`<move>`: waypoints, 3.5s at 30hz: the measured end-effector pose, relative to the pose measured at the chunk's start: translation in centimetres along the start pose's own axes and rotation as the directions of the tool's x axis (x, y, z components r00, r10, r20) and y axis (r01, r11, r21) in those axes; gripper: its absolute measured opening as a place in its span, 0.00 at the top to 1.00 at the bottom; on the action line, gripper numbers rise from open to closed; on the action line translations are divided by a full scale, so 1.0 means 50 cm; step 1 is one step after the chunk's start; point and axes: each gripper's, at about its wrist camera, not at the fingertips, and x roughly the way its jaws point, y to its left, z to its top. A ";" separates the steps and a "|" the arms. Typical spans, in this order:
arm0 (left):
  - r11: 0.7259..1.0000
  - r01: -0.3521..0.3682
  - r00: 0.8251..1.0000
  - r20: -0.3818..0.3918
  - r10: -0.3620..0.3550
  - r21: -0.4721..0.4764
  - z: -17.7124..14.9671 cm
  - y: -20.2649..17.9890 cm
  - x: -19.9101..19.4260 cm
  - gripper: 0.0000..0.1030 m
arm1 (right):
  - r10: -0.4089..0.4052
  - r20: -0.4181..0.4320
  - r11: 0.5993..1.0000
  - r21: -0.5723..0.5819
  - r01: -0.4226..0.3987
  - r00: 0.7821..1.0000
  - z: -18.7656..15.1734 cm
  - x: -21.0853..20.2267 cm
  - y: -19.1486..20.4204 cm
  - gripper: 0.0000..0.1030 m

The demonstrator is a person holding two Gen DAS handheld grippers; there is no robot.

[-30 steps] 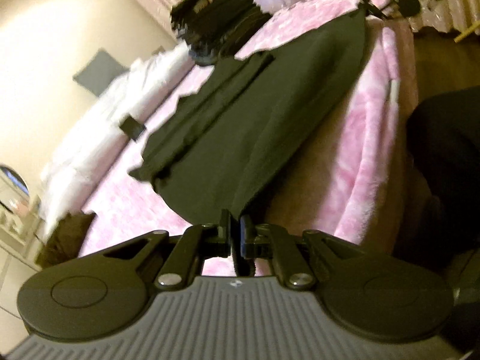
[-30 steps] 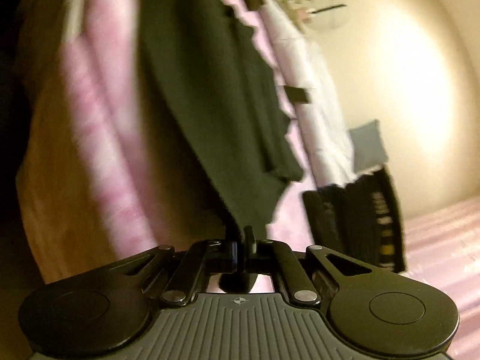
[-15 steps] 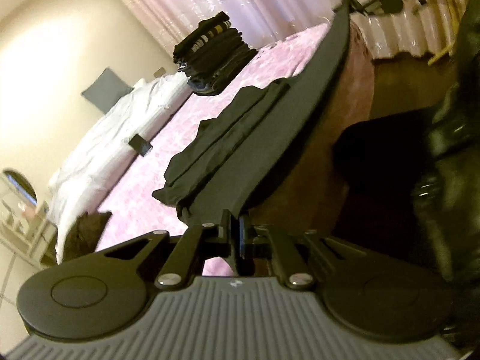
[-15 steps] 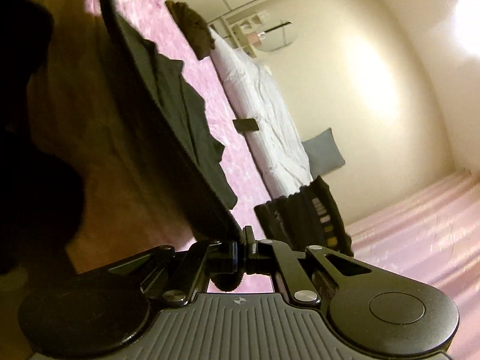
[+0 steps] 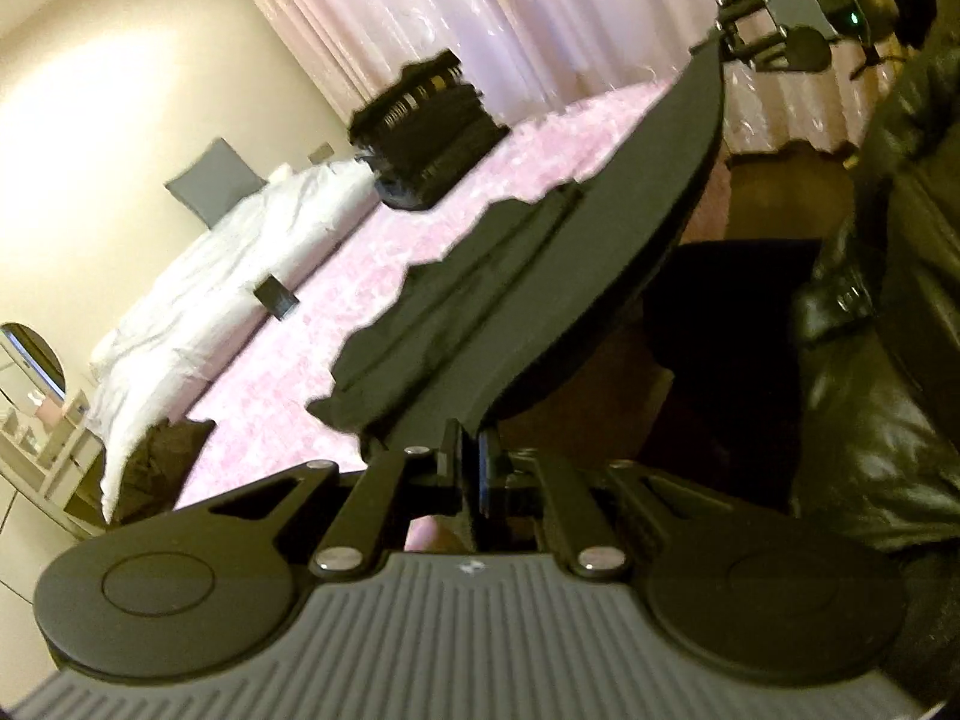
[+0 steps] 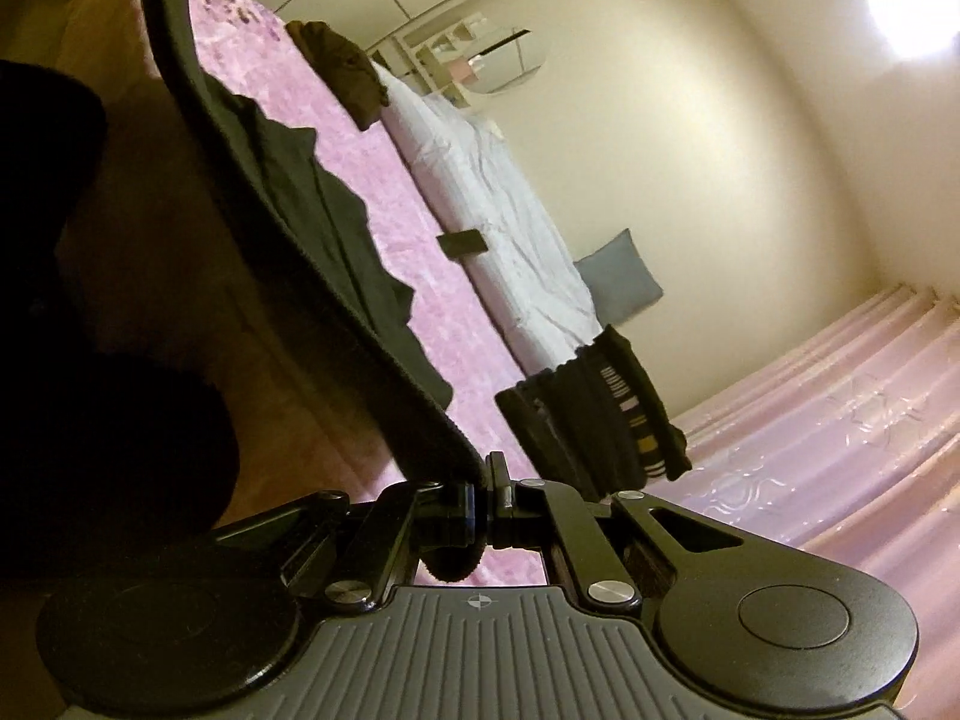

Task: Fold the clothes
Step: 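Lift the shirt hem with both grippers toward the collar, then lay the hem over the collar and open both grippers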

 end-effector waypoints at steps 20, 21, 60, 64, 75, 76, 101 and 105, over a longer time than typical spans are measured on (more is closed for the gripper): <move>0.988 -0.070 0.989 -0.136 0.051 -0.139 0.167 0.452 0.507 0.96 | 0.176 -0.023 0.982 -0.064 -0.177 0.984 0.131 0.632 -0.246 0.99; 0.987 -0.059 0.988 -0.152 0.036 -0.148 0.163 0.469 0.551 0.96 | 0.200 -0.041 0.977 -0.063 -0.202 0.979 0.130 0.687 -0.244 0.99; 0.856 -0.118 0.937 -0.342 -0.073 -0.504 -0.045 0.587 0.890 0.81 | 0.562 0.032 0.472 0.808 -0.352 0.826 0.008 1.057 -0.290 0.41; 0.845 -0.036 0.950 -0.282 -0.137 -0.533 -0.038 0.505 0.838 0.75 | 0.600 0.104 0.438 0.787 -0.434 0.793 0.001 0.962 -0.234 0.41; 0.891 -0.063 0.944 -0.318 -0.093 -0.449 -0.027 0.348 0.689 0.72 | 0.476 -0.025 0.586 0.755 -0.295 0.879 -0.037 0.748 -0.203 0.41; 0.900 -0.038 0.953 -0.288 -0.099 -0.435 -0.016 0.331 0.671 0.70 | 0.479 0.018 0.575 0.749 -0.330 0.877 -0.026 0.726 -0.195 0.41; 0.913 -0.001 0.945 -0.298 0.135 0.409 -0.028 0.060 0.682 0.91 | 0.369 -0.179 0.883 -0.237 -0.404 0.912 0.026 0.643 0.087 0.85; 0.927 -0.014 0.956 -0.267 0.123 0.375 -0.018 0.073 0.647 0.95 | 0.359 -0.170 0.898 -0.203 -0.389 0.918 0.011 0.600 0.057 0.89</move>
